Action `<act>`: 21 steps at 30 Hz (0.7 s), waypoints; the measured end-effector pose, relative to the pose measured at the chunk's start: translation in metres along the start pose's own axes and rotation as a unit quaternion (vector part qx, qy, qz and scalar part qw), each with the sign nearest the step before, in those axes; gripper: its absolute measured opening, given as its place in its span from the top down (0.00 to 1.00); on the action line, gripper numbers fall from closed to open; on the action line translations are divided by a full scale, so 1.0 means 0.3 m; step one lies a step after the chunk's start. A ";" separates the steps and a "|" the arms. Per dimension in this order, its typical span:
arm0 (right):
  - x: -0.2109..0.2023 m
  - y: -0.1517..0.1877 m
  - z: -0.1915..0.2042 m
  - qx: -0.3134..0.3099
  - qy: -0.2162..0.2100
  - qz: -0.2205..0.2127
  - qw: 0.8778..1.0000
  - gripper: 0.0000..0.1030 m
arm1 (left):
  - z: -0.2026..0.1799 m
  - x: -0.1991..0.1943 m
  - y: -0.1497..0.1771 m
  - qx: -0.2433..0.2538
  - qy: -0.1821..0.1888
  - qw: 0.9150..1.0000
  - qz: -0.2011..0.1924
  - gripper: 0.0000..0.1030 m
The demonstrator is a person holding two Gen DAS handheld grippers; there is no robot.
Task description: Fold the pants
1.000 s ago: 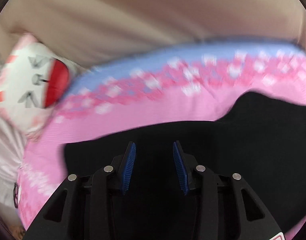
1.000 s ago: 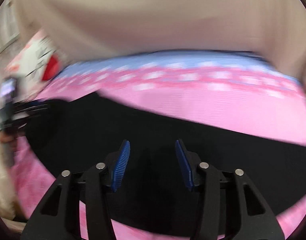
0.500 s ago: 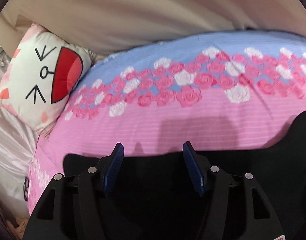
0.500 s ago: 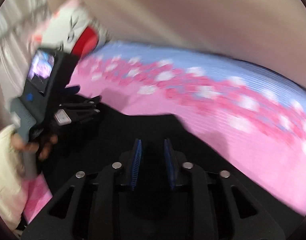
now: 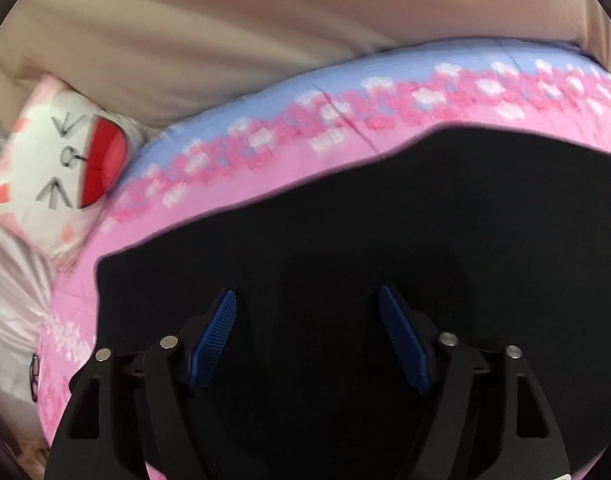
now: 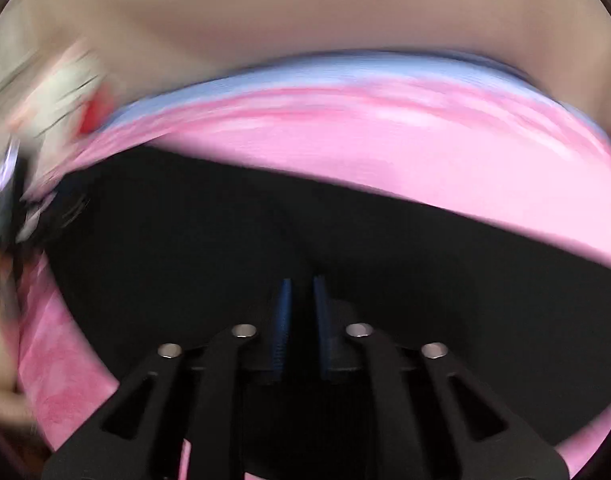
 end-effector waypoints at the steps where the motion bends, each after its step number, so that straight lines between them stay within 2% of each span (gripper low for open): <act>1: -0.048 -0.001 -0.129 0.028 0.041 -0.014 0.999 0.86 | 0.004 -0.012 0.002 0.005 -0.011 1.000 0.006 0.29; 2: -0.091 0.002 -0.230 0.049 0.057 -0.023 0.997 0.86 | 0.014 -0.035 -0.004 0.001 -0.023 1.000 0.004 0.31; 4: -0.135 0.033 -0.408 0.063 0.067 -0.023 0.995 0.85 | 0.013 -0.117 -0.024 -0.014 -0.025 0.999 -0.026 0.31; 5: -0.101 0.067 -0.518 0.058 0.113 0.004 0.992 0.83 | 0.000 -0.137 -0.026 -0.015 -0.024 0.999 -0.030 0.31; 6: -0.072 0.099 -0.615 0.066 0.168 0.028 0.983 0.84 | -0.021 -0.142 -0.022 -0.015 -0.025 0.999 -0.027 0.31; 7: -0.076 0.122 -0.704 0.083 0.175 0.021 0.981 0.85 | -0.040 -0.133 -0.015 -0.014 -0.023 0.999 -0.020 0.31; 8: -0.109 0.126 -0.750 0.128 0.123 -0.001 0.984 0.93 | -0.062 -0.123 -0.001 -0.016 -0.025 1.000 -0.007 0.31; 9: -0.165 0.133 -0.799 0.184 0.105 -0.009 0.977 0.95 | -0.073 -0.127 0.006 -0.020 -0.023 1.000 -0.002 0.31; 10: -0.215 0.110 -0.783 0.181 0.122 -0.032 0.975 0.92 | -0.101 -0.156 0.009 -0.024 -0.008 1.000 -0.006 0.31; 11: -0.252 0.094 -0.755 0.150 0.131 -0.047 0.979 0.88 | -0.125 -0.189 0.006 -0.025 0.000 1.000 -0.014 0.31; 13: -0.237 0.083 -0.692 0.097 0.134 -0.035 0.986 0.86 | -0.182 -0.266 -0.011 -0.020 0.005 0.999 -0.040 0.31; 14: -0.223 0.089 -0.700 0.087 0.146 -0.026 0.985 0.79 | -0.209 -0.291 -0.016 -0.016 0.007 0.999 -0.049 0.31; 15: -0.203 0.100 -0.708 0.084 0.164 -0.019 0.983 0.67 | -0.239 -0.318 -0.019 -0.011 0.011 0.998 -0.058 0.31; 16: -0.192 0.113 -0.733 0.081 0.188 -0.012 0.979 0.64 | -0.281 -0.353 -0.021 -0.005 0.020 0.997 -0.071 0.31; 17: -0.164 0.094 -0.698 0.081 0.192 -0.009 0.978 0.64 | -0.311 -0.381 -0.020 -0.002 0.028 0.996 -0.080 0.31; 20: -0.123 0.129 -0.708 0.103 0.137 -0.010 0.985 0.66 | -0.394 -0.444 -0.013 -0.013 0.069 0.992 -0.101 0.31; 21: -0.131 0.137 -0.703 0.100 0.134 -0.013 0.986 0.68 | -0.412 -0.450 -0.012 -0.017 0.076 0.992 -0.099 0.31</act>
Point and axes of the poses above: each gripper's, at about its wrist camera, not at the fingertips, and x roughly the way its jaws point, z to its left, y to its underside, the point moved 9 cm from there along x, roughly the way its jaws point, and after that the axes turned 5 degrees about z, right-handed, at the moved point
